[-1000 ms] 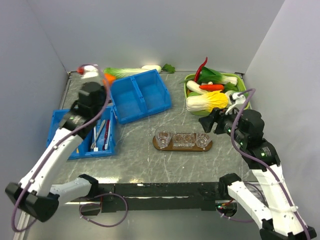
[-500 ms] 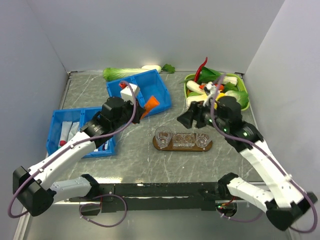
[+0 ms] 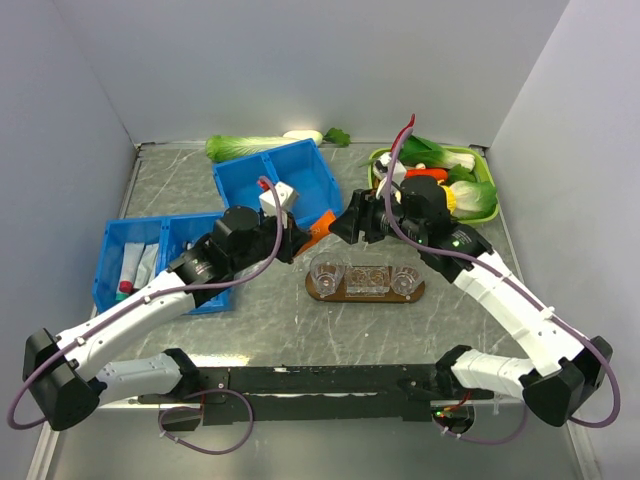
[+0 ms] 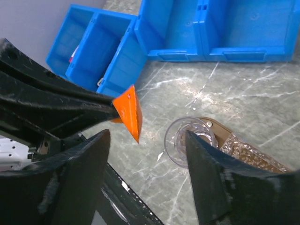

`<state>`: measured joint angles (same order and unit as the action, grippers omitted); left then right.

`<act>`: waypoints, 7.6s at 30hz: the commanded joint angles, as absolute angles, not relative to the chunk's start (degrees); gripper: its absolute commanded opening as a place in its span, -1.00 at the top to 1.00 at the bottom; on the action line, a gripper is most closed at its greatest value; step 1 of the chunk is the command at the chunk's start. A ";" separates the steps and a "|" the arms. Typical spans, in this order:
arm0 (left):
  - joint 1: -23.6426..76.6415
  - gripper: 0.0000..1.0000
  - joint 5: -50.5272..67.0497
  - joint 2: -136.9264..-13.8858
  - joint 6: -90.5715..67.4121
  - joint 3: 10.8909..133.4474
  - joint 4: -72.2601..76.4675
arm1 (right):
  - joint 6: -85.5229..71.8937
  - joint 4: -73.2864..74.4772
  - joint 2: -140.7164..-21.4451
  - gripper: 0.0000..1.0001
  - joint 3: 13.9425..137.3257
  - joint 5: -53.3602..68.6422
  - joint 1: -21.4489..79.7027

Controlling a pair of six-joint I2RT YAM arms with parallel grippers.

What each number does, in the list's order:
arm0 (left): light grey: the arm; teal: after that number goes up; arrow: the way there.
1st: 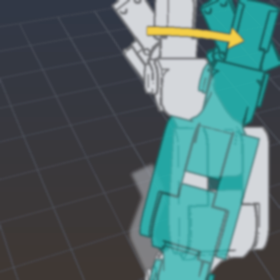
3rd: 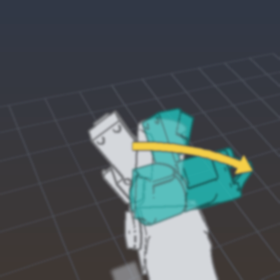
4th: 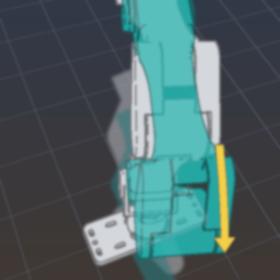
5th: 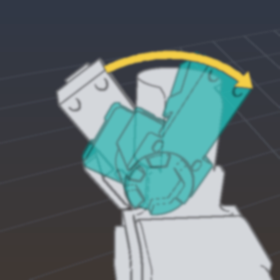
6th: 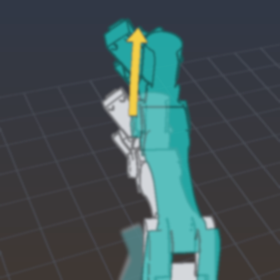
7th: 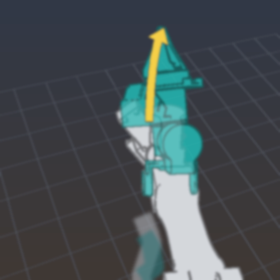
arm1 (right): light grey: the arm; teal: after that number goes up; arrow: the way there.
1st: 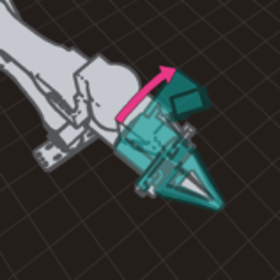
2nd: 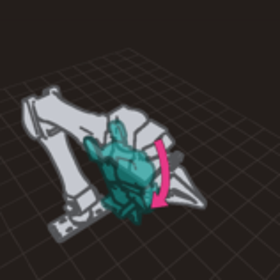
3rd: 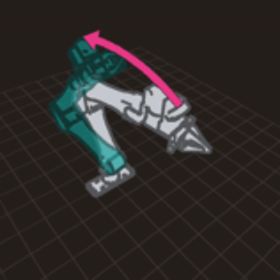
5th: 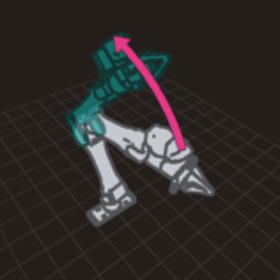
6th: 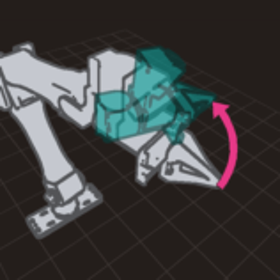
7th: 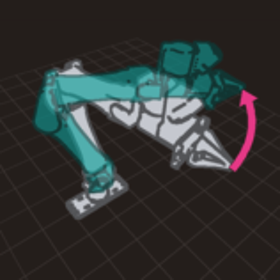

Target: Prepare toiletry sets of a toothbrush and toothpaste on the tray

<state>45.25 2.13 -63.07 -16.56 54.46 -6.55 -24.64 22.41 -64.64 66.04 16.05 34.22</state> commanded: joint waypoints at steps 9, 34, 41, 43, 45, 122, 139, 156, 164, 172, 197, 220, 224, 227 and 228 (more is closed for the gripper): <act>46.93 0.98 3.08 -61.43 -15.82 54.14 -1.40 | -25.93 16.35 -66.88 0.18 68.03 19.68 34.89; 41.58 -0.73 26.17 -58.45 -16.43 56.69 -2.90 | -14.26 21.25 -58.98 1.00 69.16 33.73 33.57; 40.43 -0.71 46.04 -61.61 -19.33 58.01 -0.63 | -9.06 27.06 -57.66 1.00 72.33 45.08 33.66; 40.43 -0.68 49.65 -62.31 -20.48 57.75 -0.44 | -8.79 27.42 -57.22 1.00 72.34 45.18 33.66; 40.43 -0.64 52.28 -63.72 -20.65 58.09 -0.44 | -8.88 26.63 -56.78 1.00 71.72 45.35 33.66; 32.43 -0.93 1.14 -59.50 -19.95 53.26 -4.83 | -7.03 40.17 -58.88 1.00 67.50 -8.26 34.01; 32.43 -0.93 2.02 -60.29 -20.04 53.44 -5.01 | -6.42 37.79 -60.38 1.00 66.10 -8.96 34.10; 32.43 -0.93 2.37 -60.82 -20.04 53.53 -5.27 | -5.71 35.68 -62.31 1.00 64.25 -10.46 34.54; 32.34 -0.93 2.37 -61.08 -19.95 53.79 -5.45 | -5.01 34.28 -63.37 1.00 62.93 -10.55 34.80; 32.43 -0.93 2.72 -61.35 -19.95 53.79 -5.54 | -4.48 32.87 -64.25 1.00 62.23 -10.72 34.98; 32.43 -0.93 2.81 -61.96 -19.86 54.05 -5.71 | -2.72 32.17 -67.67 1.00 60.91 -12.22 36.47; 32.52 -0.93 3.08 -62.05 -19.86 54.14 -5.98 | -2.90 31.73 -68.73 0.77 59.94 -12.92 36.83; 32.52 -0.93 3.08 -61.96 -19.86 54.14 -5.98 | -3.08 31.64 -68.29 0.55 60.03 -12.57 36.91; 32.52 -0.93 3.16 -61.96 -19.86 54.14 -6.06 | -3.16 31.55 -67.76 0.44 60.03 -12.31 36.83; 32.52 -0.93 3.25 -61.96 -19.86 54.23 -5.98 | -3.16 31.47 -67.50 0.42 60.03 -12.30 36.83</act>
